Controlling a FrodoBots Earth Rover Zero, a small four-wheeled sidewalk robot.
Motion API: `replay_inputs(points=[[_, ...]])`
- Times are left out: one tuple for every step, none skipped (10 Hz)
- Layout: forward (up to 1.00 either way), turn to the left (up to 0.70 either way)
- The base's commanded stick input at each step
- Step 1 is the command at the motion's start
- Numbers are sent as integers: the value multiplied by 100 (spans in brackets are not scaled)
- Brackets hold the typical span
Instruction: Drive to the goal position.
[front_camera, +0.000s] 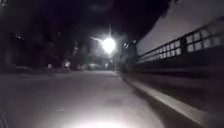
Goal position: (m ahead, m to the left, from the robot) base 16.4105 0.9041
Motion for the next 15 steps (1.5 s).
replay_inputs(points=[[70,-6],[70,0],[70,0],[70,0],[70,0],[70,0],[70,-13],[70,-27],[70,-35],[70,-35],[70,-12],[70,0],[70,0],[70,0],[70,0]])
